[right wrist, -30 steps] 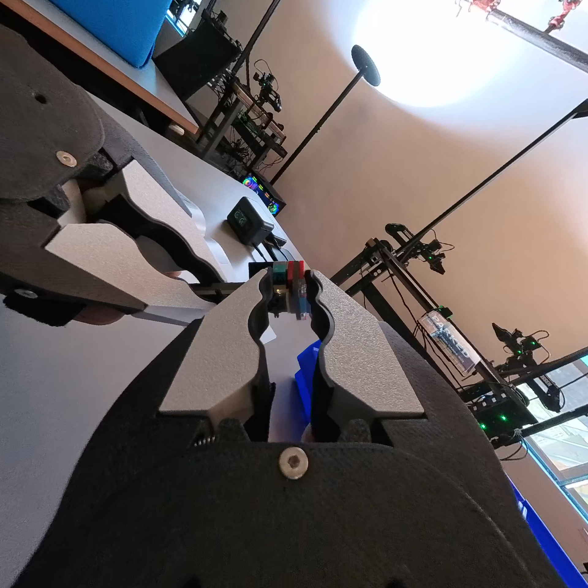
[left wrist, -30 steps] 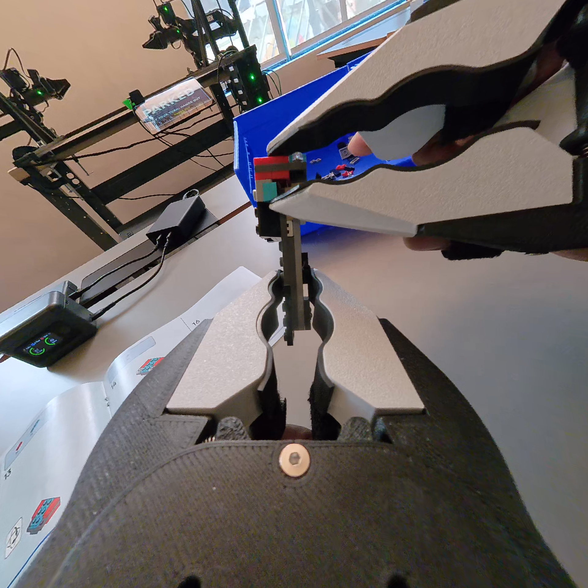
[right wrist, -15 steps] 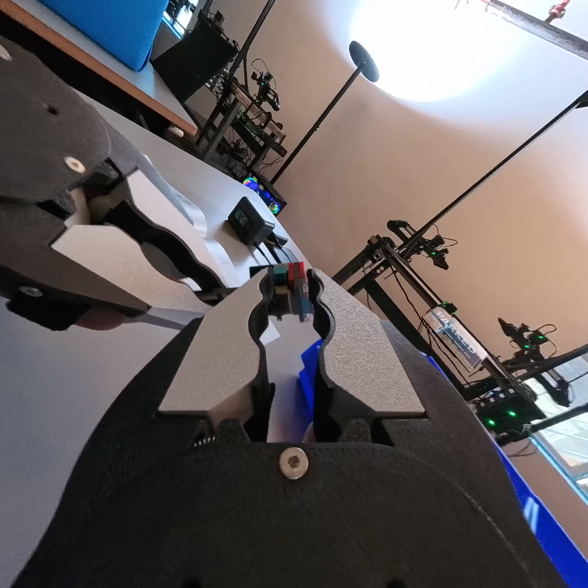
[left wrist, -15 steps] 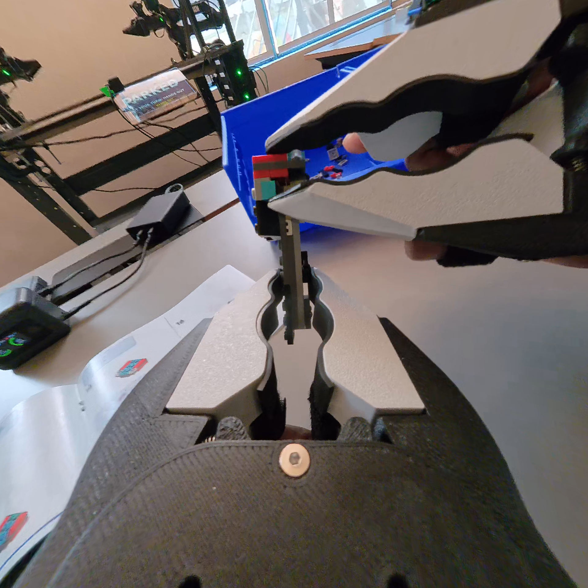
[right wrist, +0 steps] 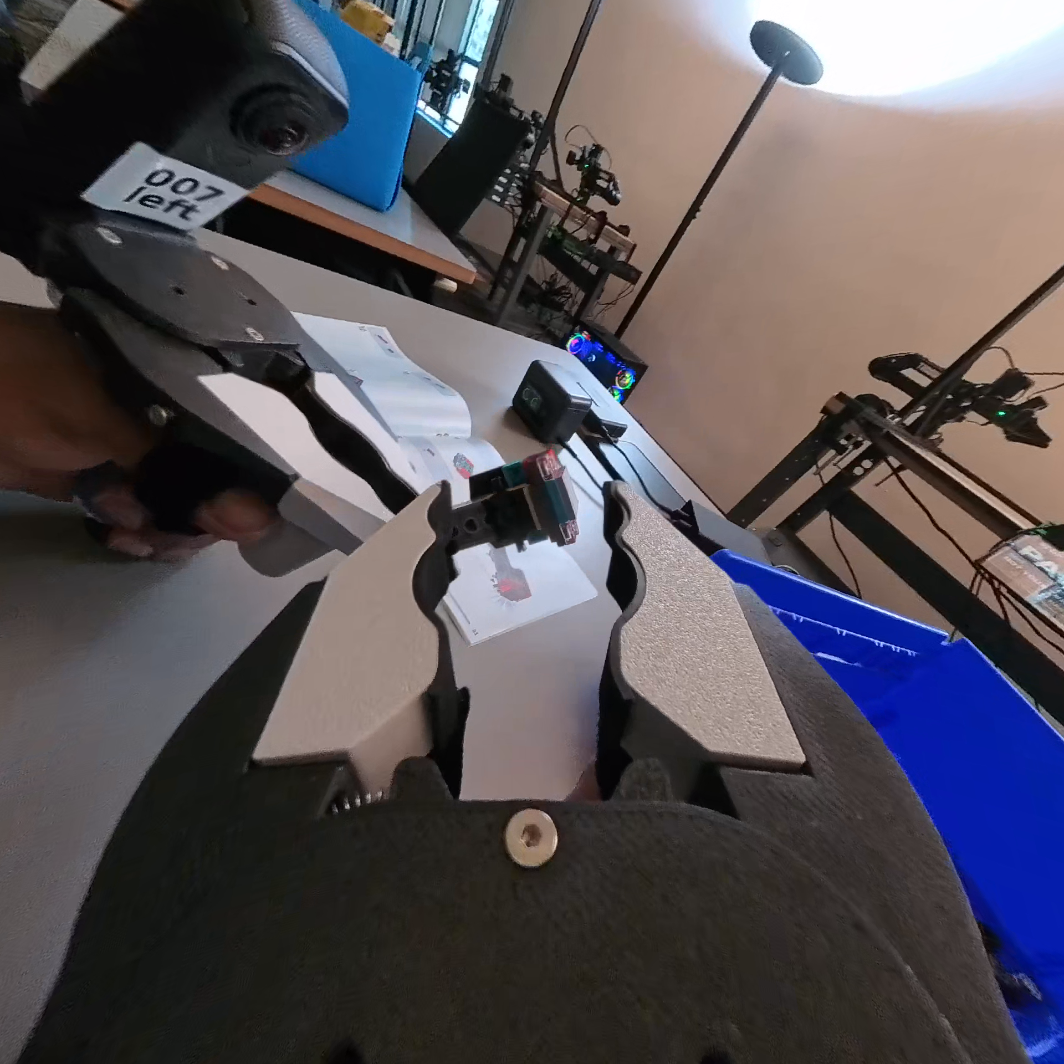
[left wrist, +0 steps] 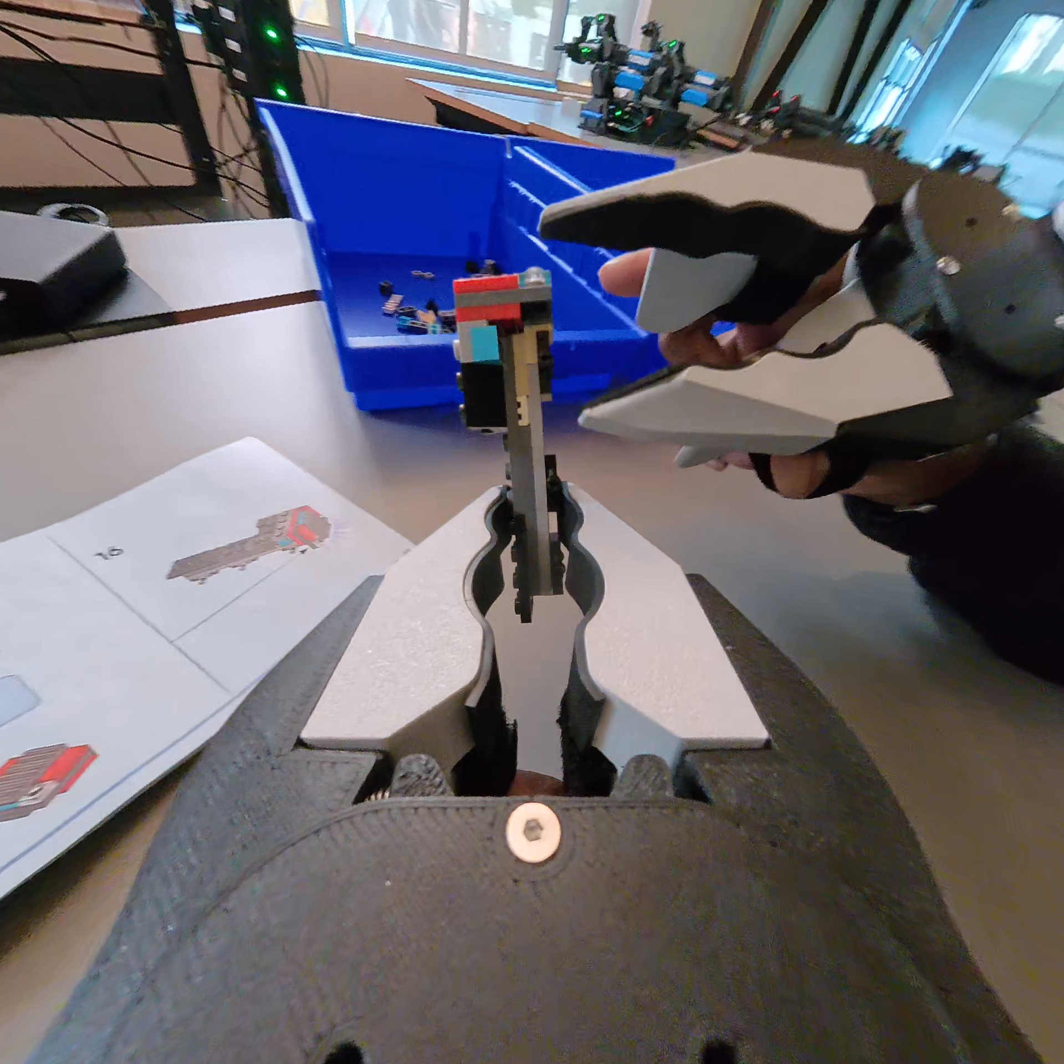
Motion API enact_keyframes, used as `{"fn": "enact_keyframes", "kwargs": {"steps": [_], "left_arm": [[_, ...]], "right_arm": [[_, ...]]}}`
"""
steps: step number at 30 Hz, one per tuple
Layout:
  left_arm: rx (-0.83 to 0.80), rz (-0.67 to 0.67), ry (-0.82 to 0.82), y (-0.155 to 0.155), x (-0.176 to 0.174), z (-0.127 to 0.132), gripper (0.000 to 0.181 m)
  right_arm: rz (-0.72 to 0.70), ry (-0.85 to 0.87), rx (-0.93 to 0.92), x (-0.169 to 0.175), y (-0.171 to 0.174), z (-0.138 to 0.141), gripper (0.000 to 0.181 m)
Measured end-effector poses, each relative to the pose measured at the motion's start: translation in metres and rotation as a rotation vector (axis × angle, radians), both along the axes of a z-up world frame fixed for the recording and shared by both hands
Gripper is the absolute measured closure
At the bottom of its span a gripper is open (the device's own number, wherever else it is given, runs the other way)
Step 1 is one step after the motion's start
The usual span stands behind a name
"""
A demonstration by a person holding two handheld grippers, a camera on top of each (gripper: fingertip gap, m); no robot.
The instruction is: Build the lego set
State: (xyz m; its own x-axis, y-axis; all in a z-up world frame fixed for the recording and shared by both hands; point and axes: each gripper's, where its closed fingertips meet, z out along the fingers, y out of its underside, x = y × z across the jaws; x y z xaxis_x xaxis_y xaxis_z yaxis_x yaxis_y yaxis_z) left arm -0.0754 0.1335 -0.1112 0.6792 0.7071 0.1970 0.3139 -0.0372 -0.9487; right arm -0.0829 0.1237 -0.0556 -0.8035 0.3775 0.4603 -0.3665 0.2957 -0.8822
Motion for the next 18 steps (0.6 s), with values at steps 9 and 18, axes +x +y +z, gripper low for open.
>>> {"fn": "enact_keyframes", "kwargs": {"steps": [9, 18], "left_arm": [[0.084, -0.085, -0.056, 0.009, 0.008, 0.002, 0.167], [0.050, -0.089, -0.061, 0.012, 0.009, -0.003, 0.168]], "right_arm": [[0.035, -0.017, 0.054, 0.004, -0.001, -0.006, 0.122], [0.048, -0.053, 0.102, 0.007, -0.002, -0.017, 0.124]]}}
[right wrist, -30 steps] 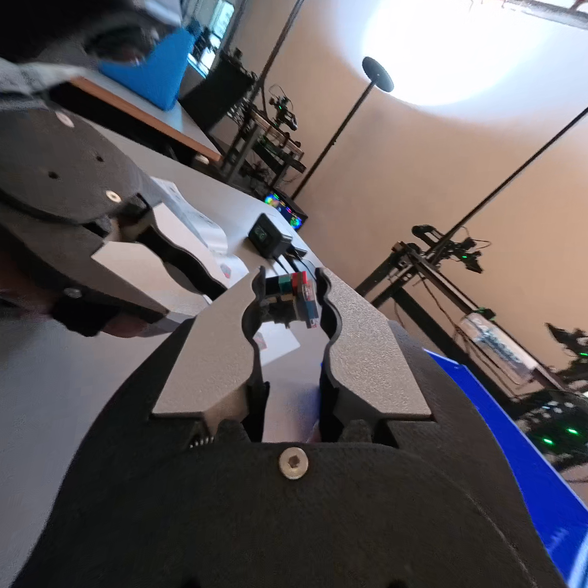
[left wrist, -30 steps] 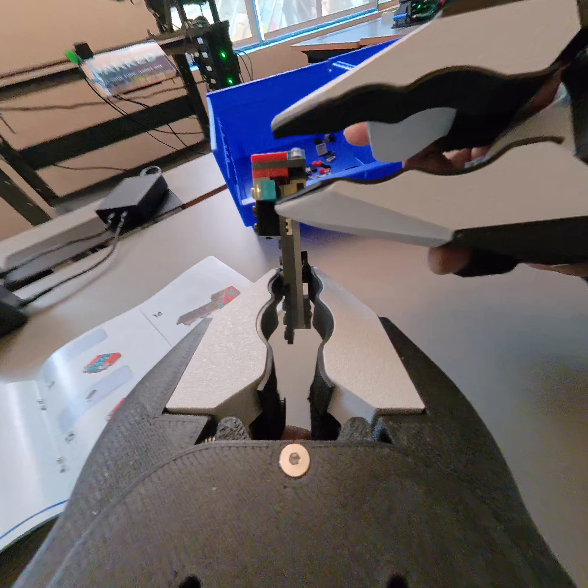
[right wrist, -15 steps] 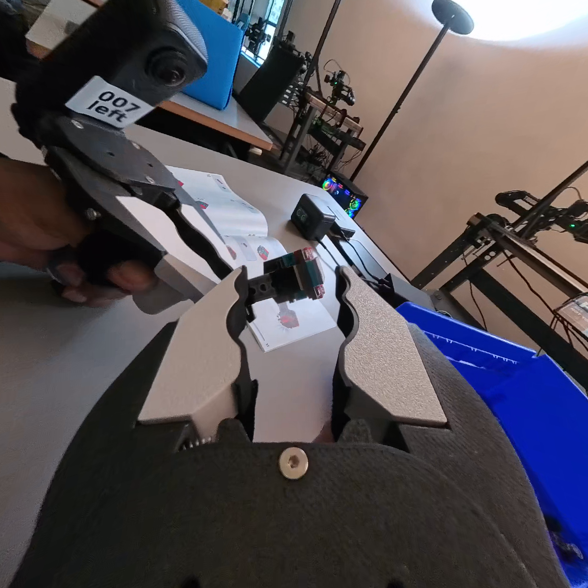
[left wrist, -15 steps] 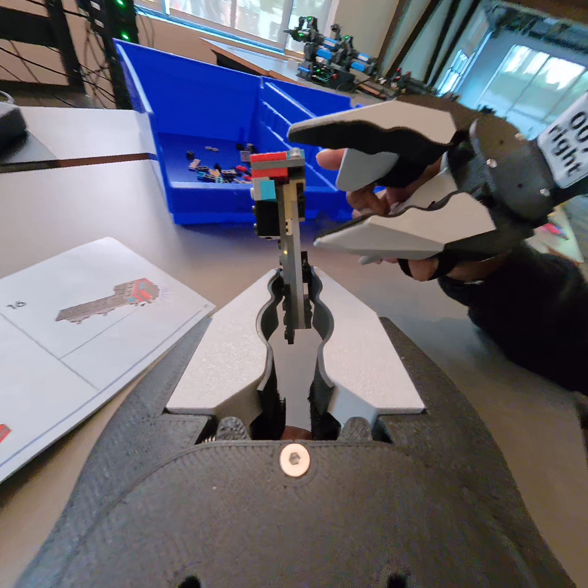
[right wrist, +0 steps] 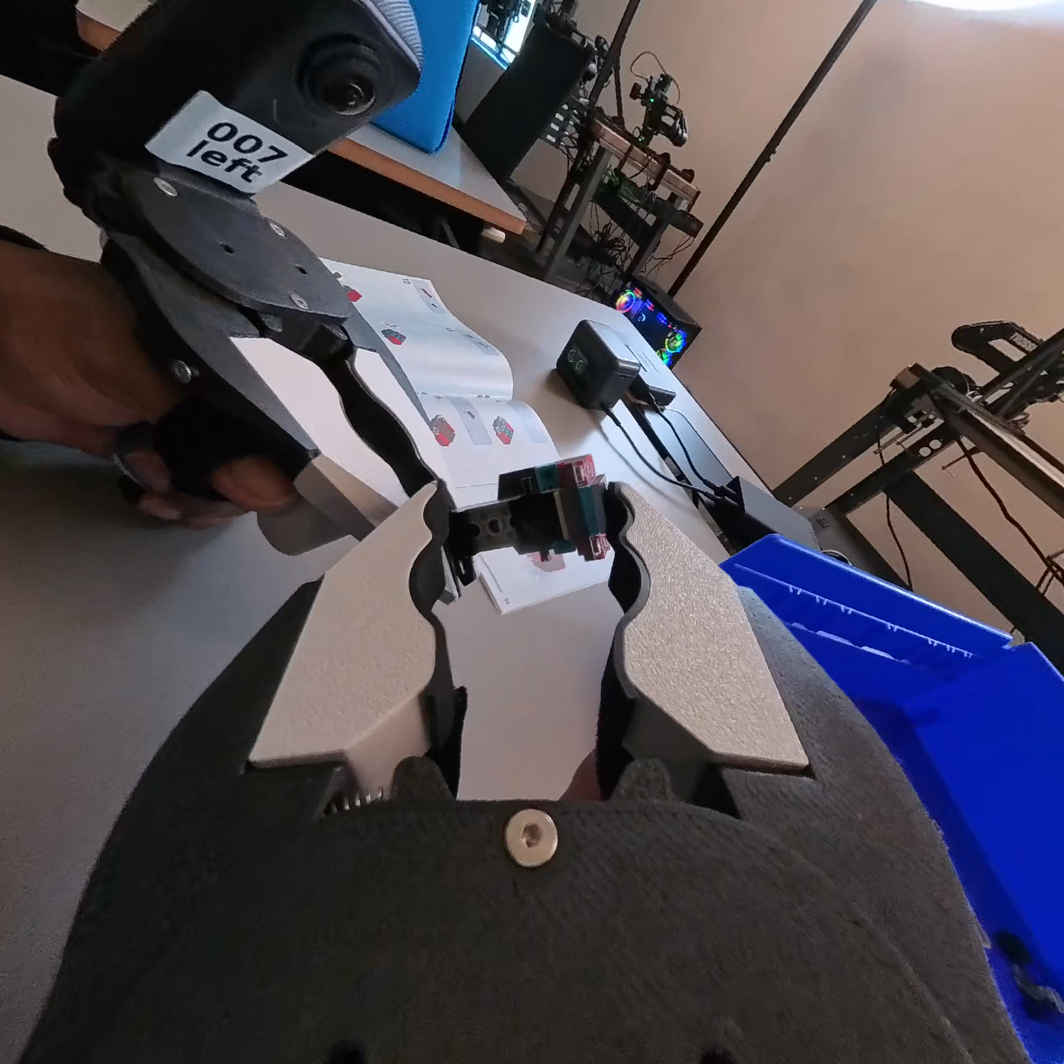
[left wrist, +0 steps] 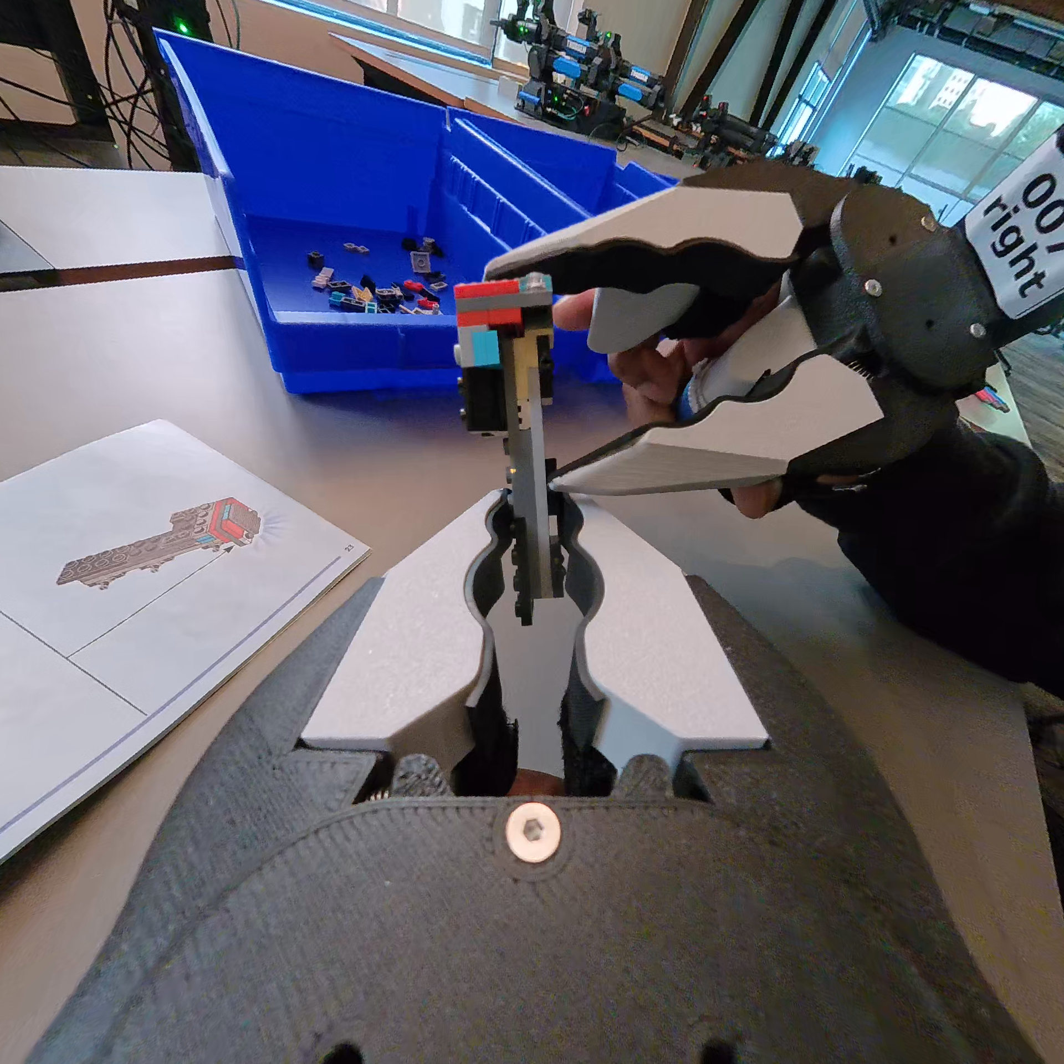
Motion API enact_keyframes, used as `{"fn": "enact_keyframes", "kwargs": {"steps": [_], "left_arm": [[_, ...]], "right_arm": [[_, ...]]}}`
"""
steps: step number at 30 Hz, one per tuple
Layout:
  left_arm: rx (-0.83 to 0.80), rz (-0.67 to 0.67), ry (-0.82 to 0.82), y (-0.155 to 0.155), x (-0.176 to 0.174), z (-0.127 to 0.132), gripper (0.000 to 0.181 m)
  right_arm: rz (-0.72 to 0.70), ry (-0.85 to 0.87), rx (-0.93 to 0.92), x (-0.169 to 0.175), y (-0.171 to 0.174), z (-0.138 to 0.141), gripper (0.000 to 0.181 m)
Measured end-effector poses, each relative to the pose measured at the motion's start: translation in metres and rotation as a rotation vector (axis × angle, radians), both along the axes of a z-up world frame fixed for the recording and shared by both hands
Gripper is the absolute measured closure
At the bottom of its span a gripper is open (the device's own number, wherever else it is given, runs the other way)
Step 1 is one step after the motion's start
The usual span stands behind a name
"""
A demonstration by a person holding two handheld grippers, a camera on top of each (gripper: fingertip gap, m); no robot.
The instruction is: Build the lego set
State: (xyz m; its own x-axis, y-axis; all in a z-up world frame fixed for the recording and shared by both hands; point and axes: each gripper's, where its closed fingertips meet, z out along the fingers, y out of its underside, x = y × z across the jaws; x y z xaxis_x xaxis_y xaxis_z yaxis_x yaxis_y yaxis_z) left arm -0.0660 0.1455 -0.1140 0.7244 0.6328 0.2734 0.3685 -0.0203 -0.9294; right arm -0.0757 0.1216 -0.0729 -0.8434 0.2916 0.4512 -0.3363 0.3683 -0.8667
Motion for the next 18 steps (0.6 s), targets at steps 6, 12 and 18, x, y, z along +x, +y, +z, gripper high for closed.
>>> {"fn": "enact_keyframes", "kwargs": {"steps": [6, 12, 18], "left_arm": [[-0.016, 0.003, -0.002, -0.0003, 0.0000, -0.0019, 0.169], [-0.056, 0.018, 0.016, -0.0019, -0.0009, -0.0041, 0.169], [-0.094, 0.016, 0.024, 0.0000, -0.0005, -0.0074, 0.170]], "right_arm": [[0.006, -0.041, 0.000, 0.0016, 0.0007, -0.0037, 0.122], [0.004, -0.022, 0.027, 0.0030, 0.0000, -0.0062, 0.121], [0.009, 0.002, 0.047, 0.0060, -0.0005, -0.0067, 0.121]]}}
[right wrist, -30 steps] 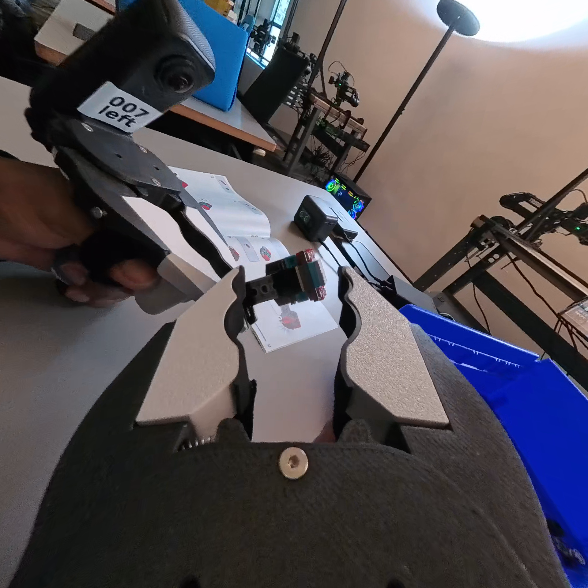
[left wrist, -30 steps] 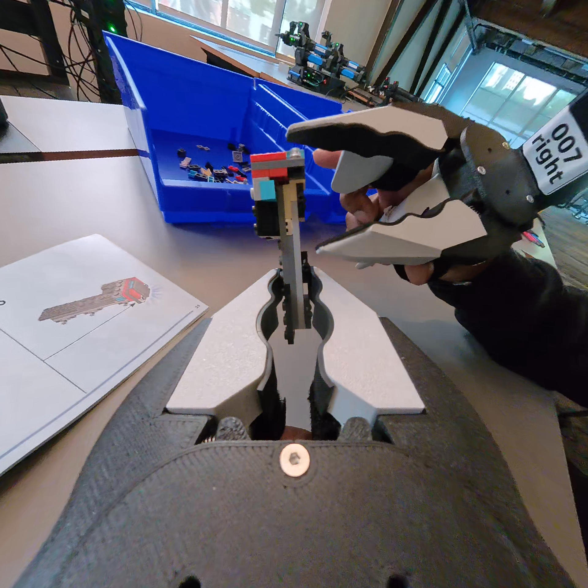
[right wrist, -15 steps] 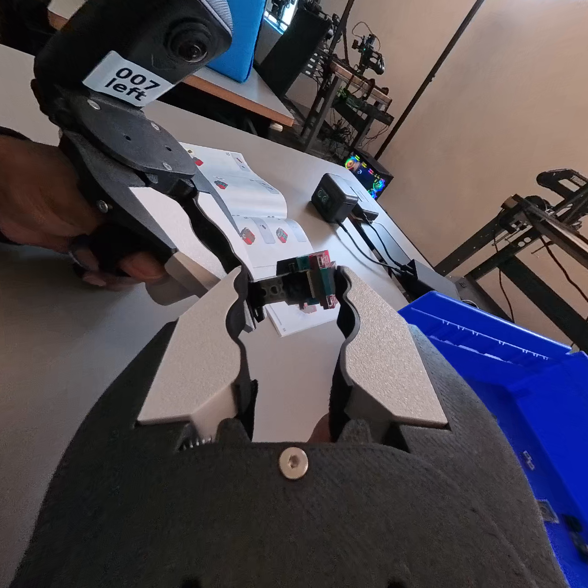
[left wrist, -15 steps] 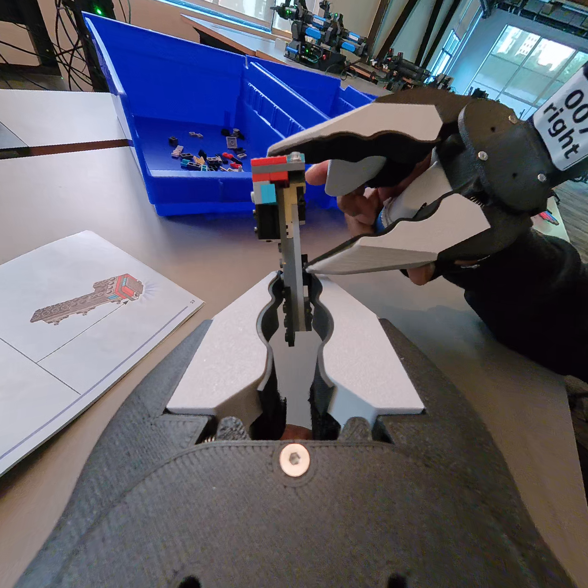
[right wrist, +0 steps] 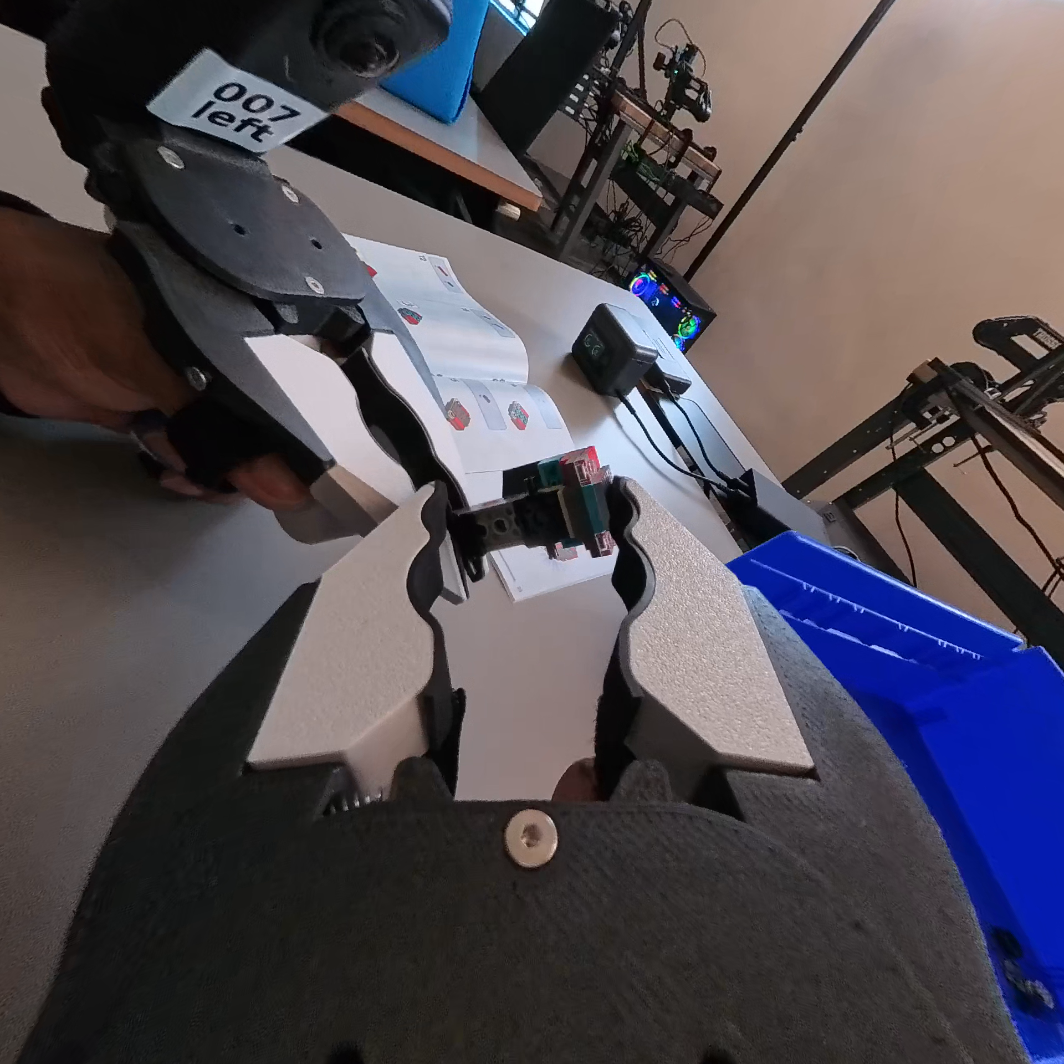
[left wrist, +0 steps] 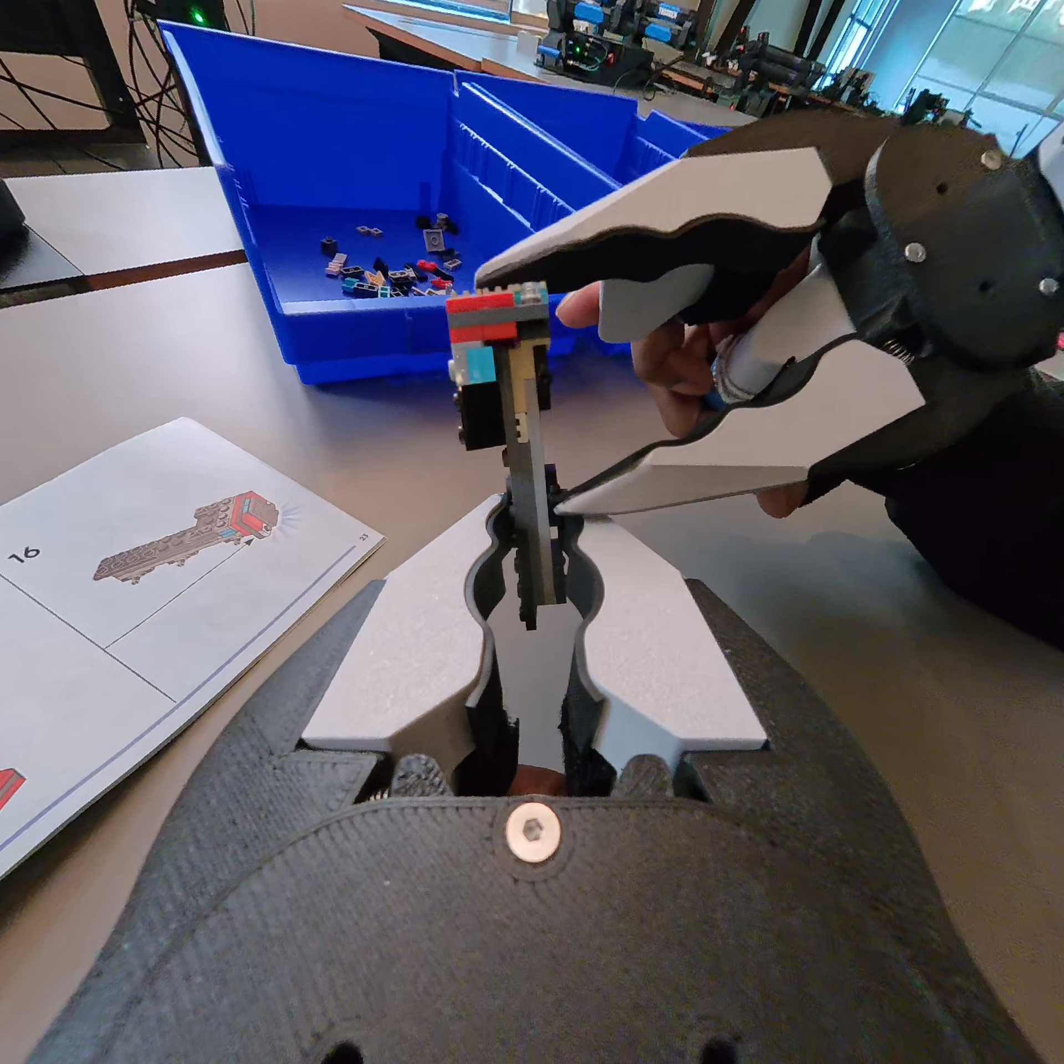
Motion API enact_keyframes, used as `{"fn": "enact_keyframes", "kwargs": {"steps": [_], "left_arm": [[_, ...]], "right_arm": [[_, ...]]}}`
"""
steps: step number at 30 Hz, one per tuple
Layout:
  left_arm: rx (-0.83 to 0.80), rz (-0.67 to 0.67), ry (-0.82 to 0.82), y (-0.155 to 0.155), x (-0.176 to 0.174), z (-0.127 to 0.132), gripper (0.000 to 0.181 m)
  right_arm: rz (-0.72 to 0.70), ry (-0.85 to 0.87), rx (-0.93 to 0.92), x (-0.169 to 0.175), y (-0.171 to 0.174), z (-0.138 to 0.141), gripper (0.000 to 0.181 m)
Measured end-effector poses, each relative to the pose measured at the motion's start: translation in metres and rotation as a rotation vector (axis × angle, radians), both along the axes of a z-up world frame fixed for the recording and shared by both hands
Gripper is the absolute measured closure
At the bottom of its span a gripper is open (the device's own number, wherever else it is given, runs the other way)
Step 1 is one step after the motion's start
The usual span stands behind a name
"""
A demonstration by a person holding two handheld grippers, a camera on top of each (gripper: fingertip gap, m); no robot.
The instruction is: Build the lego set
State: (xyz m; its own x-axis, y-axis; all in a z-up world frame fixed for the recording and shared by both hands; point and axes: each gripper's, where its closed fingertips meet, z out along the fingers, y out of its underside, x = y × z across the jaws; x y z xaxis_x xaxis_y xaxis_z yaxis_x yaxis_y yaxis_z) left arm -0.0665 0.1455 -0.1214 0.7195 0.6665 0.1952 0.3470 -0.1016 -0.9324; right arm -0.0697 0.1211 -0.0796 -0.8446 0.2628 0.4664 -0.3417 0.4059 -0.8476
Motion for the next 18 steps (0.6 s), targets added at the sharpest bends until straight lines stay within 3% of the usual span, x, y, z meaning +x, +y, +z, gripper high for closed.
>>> {"fn": "enact_keyframes", "kwargs": {"steps": [6, 11, 18], "left_arm": [[-0.112, 0.055, 0.125, -0.009, -0.010, 0.002, 0.168], [-0.339, 0.153, 0.375, -0.031, -0.021, 0.011, 0.167], [-0.520, 0.218, 0.649, -0.037, -0.020, 0.032, 0.167]], "right_arm": [[-0.010, -0.061, -0.086, 0.003, 0.004, 0.018, 0.125], [-0.065, -0.295, -0.346, -0.011, 0.025, 0.053, 0.136], [-0.058, -0.508, -0.393, -0.006, 0.018, 0.051, 0.150]]}}
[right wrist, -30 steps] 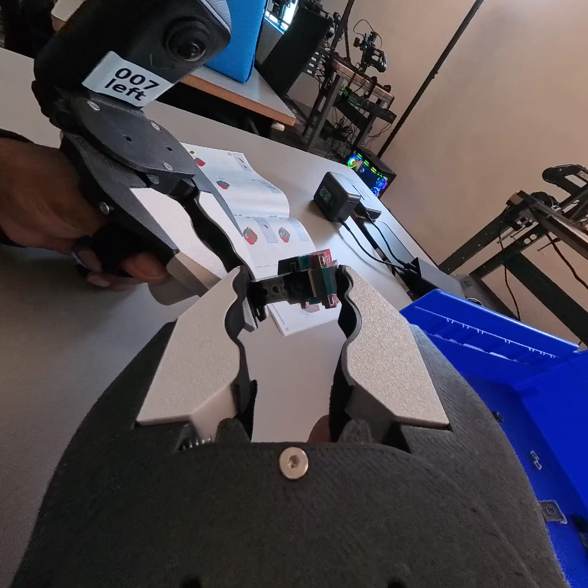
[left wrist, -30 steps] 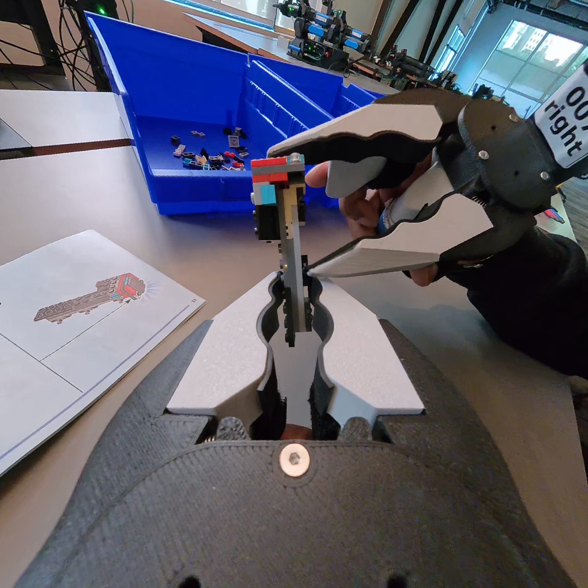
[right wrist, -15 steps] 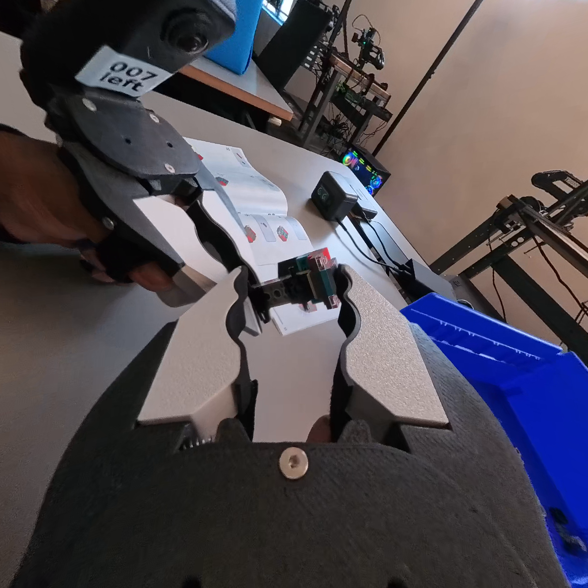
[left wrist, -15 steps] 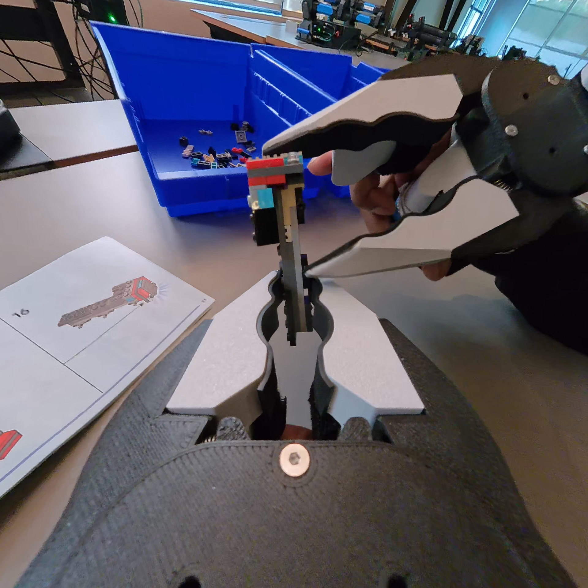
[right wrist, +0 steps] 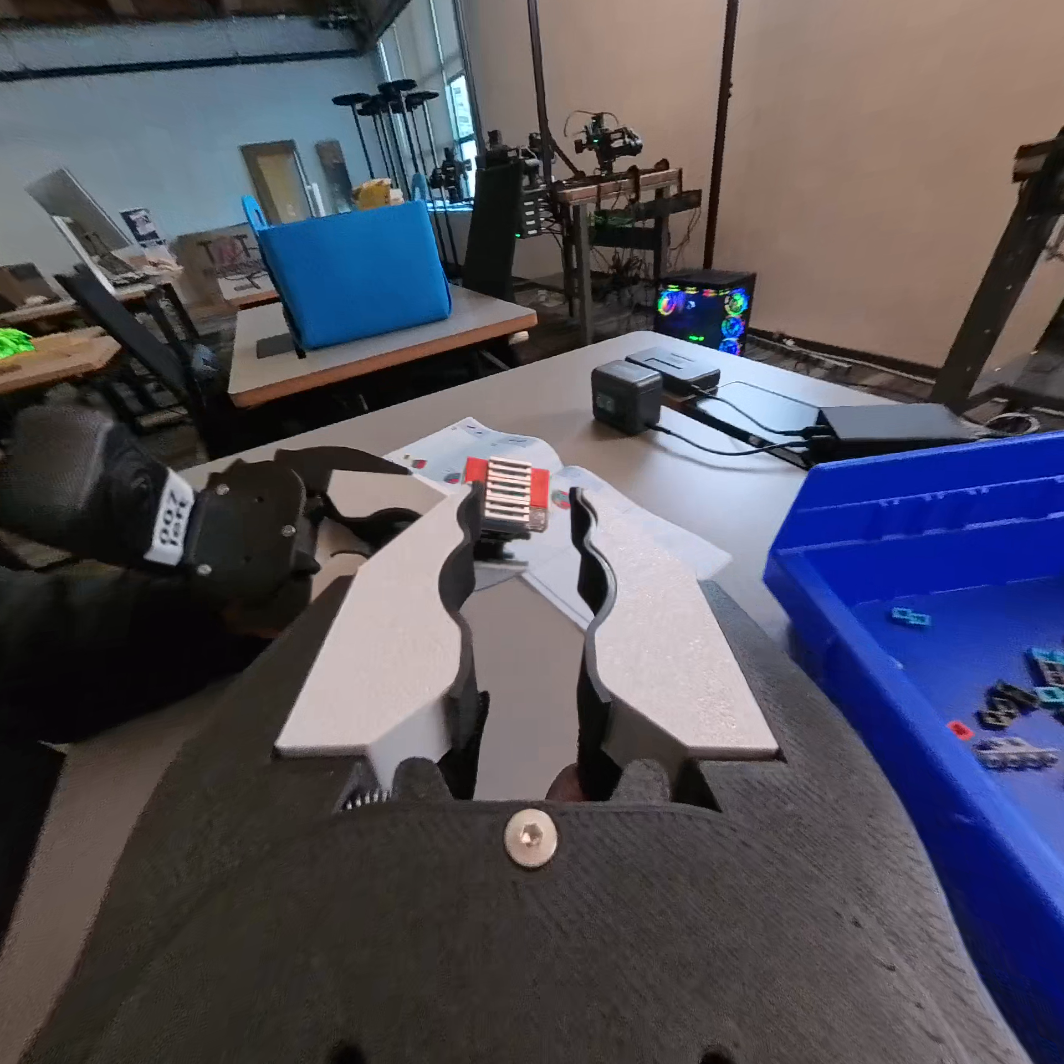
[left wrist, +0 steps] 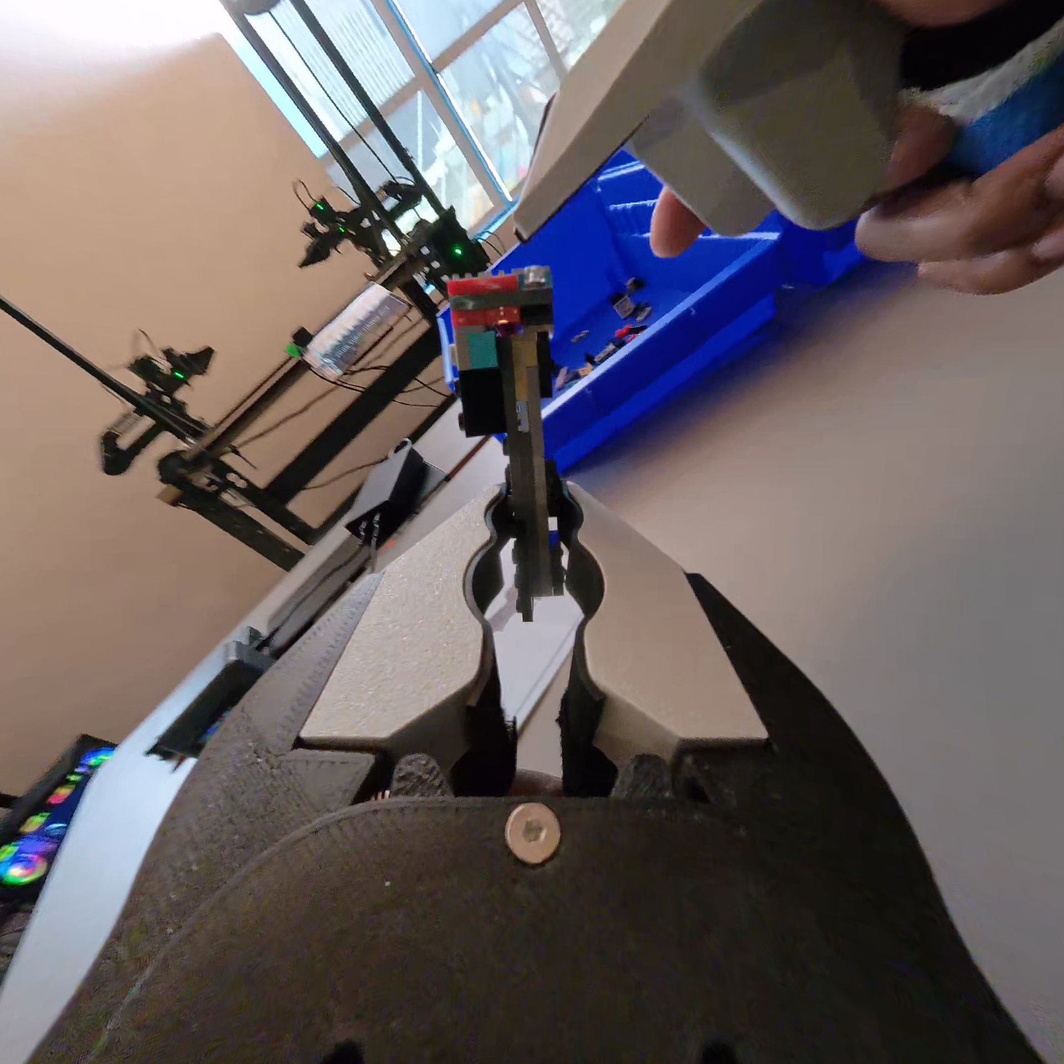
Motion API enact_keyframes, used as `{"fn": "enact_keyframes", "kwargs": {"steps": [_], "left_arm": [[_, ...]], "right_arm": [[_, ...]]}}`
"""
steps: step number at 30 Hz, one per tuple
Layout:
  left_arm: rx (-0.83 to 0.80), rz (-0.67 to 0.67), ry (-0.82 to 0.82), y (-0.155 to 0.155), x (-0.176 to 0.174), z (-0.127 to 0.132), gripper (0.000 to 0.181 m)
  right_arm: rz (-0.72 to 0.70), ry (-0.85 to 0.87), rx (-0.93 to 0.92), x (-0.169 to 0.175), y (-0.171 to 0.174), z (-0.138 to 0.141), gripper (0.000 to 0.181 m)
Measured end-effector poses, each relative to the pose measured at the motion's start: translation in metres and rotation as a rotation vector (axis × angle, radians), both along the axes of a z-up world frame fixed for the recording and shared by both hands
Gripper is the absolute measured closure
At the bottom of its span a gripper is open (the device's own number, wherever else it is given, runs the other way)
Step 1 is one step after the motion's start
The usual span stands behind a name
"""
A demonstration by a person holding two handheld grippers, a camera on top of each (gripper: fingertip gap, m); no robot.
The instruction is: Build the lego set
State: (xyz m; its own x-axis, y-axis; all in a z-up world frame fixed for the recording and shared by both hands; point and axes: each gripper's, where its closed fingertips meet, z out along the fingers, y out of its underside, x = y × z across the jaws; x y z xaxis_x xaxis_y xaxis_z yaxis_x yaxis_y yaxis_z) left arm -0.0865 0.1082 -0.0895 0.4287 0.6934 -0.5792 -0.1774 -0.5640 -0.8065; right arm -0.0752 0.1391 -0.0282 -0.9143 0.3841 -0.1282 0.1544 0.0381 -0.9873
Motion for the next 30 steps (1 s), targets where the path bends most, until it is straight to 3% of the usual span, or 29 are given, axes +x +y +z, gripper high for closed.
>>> {"fn": "enact_keyframes", "kwargs": {"steps": [6, 18, 25, 30], "left_arm": [[-0.143, 0.047, 0.088, -0.001, -0.001, 0.000, 0.167], [-0.218, 0.044, 0.122, -0.003, -0.001, -0.002, 0.167], [-0.288, 0.034, 0.159, -0.003, -0.001, -0.006, 0.166], [-0.355, -0.025, 0.224, 0.006, 0.009, -0.007, 0.166]], "right_arm": [[0.030, -0.021, -0.023, 0.006, -0.003, 0.002, 0.152], [0.077, -0.090, 0.005, 0.008, -0.008, -0.013, 0.164], [0.093, -0.116, -0.022, 0.007, -0.002, -0.011, 0.134], [0.131, -0.123, 0.101, 0.018, -0.009, -0.034, 0.132]]}}
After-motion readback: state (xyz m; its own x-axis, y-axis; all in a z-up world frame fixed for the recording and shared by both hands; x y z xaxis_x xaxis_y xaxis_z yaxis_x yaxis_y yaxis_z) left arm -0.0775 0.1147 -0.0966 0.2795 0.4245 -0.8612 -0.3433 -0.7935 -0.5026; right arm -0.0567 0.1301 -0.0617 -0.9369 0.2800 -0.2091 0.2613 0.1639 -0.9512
